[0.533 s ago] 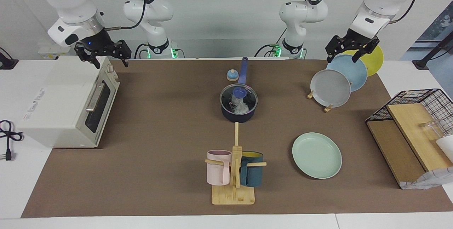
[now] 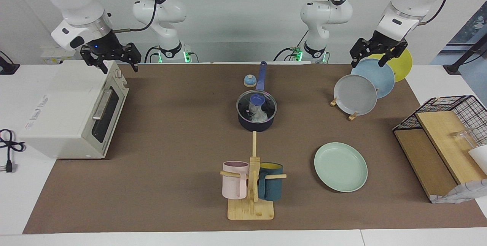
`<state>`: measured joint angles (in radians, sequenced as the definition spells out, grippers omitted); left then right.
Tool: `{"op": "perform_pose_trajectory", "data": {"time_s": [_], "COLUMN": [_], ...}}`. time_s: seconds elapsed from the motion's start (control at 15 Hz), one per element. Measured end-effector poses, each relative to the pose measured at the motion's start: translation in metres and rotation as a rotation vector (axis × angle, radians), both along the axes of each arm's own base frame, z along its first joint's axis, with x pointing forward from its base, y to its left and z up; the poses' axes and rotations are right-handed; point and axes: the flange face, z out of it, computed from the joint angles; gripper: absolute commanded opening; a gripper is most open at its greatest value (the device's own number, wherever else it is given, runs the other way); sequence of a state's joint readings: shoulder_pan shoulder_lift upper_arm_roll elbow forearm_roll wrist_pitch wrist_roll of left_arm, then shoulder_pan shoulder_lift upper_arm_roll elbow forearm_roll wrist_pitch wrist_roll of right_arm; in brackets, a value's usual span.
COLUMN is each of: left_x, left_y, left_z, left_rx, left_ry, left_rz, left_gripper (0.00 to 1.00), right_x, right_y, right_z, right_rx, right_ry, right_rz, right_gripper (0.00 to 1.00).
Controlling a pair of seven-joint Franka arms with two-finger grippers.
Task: Transfer vermicelli from pot to plate
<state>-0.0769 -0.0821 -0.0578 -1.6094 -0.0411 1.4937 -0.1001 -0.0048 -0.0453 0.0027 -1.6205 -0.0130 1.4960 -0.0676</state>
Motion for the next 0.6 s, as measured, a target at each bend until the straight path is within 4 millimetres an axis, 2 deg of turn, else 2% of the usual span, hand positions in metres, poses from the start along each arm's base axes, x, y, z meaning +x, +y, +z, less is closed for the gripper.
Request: {"op": "perform_pose_trajectory", "data": {"time_s": [0.33, 0.6], "left_x": [-0.001, 0.008], "left_y": [-0.006, -0.004], "left_z": [0.000, -0.013], "left_rx": [0.001, 0.002], "left_ry": [0.001, 0.015], "left_rz": [0.004, 0.022], "left_gripper": [1.00, 1.00], "right_x": [0.000, 0.000], "right_y": [0.007, 0.064], "right_z": [0.000, 0.002], "right_rx": [0.008, 0.041], "right_ry": [0.002, -0.026], "right_rz": [0.026, 0.079], "right_gripper": [1.00, 1.00]}}
